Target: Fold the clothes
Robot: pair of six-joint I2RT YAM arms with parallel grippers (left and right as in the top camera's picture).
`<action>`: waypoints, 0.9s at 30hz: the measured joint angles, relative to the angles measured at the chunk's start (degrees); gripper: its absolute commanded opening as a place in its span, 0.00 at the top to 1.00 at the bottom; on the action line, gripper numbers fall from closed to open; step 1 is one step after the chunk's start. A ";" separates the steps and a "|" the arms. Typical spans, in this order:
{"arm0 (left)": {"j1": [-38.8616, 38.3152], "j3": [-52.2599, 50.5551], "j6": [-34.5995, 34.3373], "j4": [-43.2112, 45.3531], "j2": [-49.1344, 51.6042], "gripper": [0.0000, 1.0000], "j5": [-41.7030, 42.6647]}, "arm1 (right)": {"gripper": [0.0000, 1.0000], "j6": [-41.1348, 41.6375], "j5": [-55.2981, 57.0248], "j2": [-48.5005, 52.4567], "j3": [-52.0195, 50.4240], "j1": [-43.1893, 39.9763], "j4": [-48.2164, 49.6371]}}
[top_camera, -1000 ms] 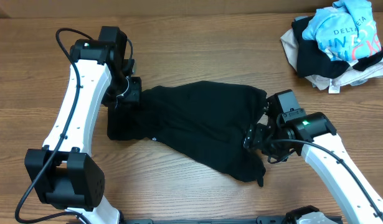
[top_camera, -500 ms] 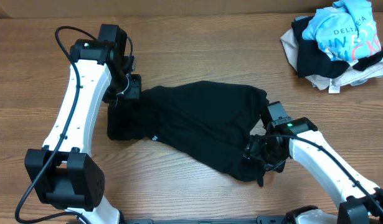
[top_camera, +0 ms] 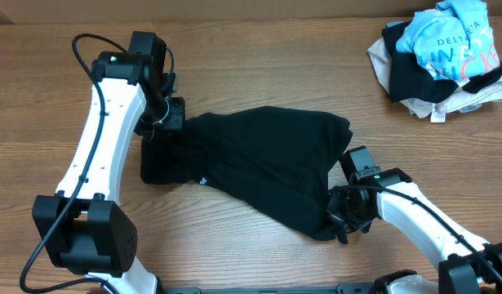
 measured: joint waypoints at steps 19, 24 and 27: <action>11.34 17.46 -0.35 -4.13 0.00 0.96 2.23 | 0.96 -13.46 3.08 -7.52 25.11 -10.88 -10.01; 11.47 25.40 0.24 -5.95 -0.02 0.96 2.75 | 0.96 -19.21 4.31 -7.52 31.34 -10.88 -10.38; 11.50 30.12 0.28 -7.15 0.00 0.96 2.95 | 0.96 -21.24 6.67 -7.78 34.23 -10.86 -10.25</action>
